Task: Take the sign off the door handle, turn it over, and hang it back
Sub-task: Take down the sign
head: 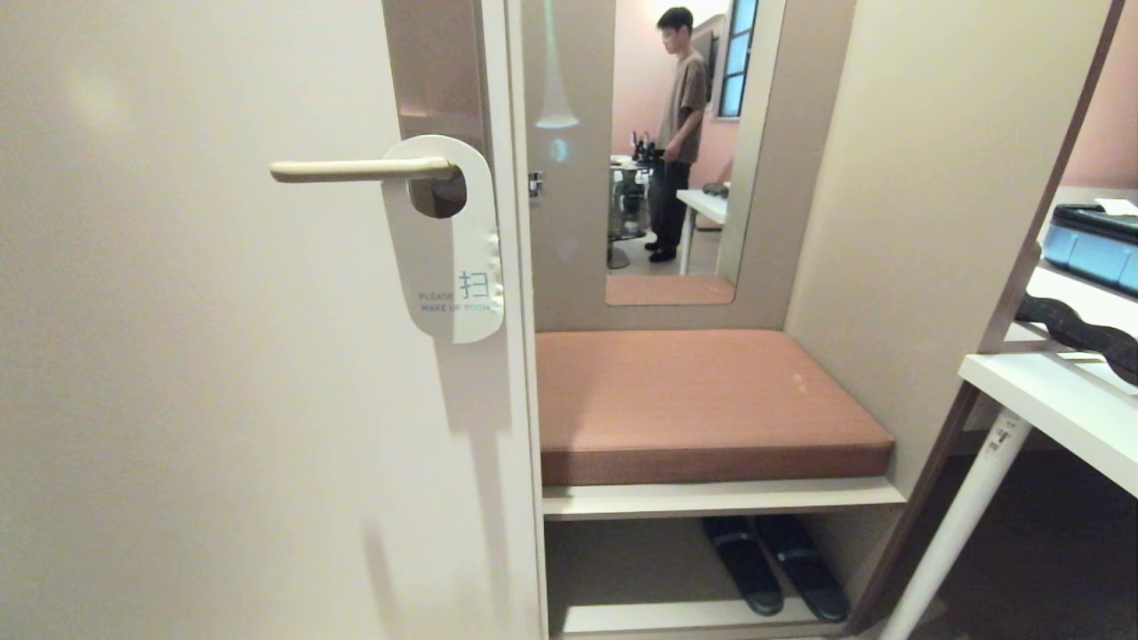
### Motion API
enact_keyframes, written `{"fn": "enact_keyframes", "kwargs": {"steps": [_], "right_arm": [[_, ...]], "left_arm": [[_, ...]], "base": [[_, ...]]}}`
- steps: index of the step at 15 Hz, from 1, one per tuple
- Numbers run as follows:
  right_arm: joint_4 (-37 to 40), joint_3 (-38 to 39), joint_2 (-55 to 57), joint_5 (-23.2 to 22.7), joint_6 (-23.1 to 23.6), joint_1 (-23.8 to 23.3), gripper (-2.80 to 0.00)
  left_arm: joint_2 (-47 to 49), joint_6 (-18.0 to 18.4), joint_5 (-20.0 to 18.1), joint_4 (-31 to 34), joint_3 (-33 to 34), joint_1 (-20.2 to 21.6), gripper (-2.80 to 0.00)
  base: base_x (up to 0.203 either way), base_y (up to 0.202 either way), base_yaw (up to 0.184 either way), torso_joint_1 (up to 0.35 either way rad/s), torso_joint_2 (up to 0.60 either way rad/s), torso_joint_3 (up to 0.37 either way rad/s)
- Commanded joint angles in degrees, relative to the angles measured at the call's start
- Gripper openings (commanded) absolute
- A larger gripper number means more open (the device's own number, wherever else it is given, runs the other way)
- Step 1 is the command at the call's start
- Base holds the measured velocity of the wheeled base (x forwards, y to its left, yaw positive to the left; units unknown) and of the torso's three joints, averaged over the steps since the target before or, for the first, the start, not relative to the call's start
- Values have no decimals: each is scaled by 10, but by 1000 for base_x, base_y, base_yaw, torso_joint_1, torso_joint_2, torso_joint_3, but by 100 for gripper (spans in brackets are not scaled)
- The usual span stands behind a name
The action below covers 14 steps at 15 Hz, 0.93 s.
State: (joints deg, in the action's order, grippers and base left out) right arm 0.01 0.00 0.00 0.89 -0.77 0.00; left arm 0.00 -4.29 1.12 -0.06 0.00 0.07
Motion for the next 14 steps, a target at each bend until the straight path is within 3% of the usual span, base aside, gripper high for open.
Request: {"fn": "enact_keyframes", "kwargs": {"steps": [1, 14], "right_arm": [[0, 0, 0, 0, 0, 0, -280], [0, 0, 0, 0, 0, 0, -280]], "left_arm": [[0, 0, 0, 0, 0, 0, -280], [0, 0, 0, 0, 0, 0, -280]], "base": [[0, 0, 0, 0, 0, 0], [0, 0, 0, 0, 0, 0]]}}
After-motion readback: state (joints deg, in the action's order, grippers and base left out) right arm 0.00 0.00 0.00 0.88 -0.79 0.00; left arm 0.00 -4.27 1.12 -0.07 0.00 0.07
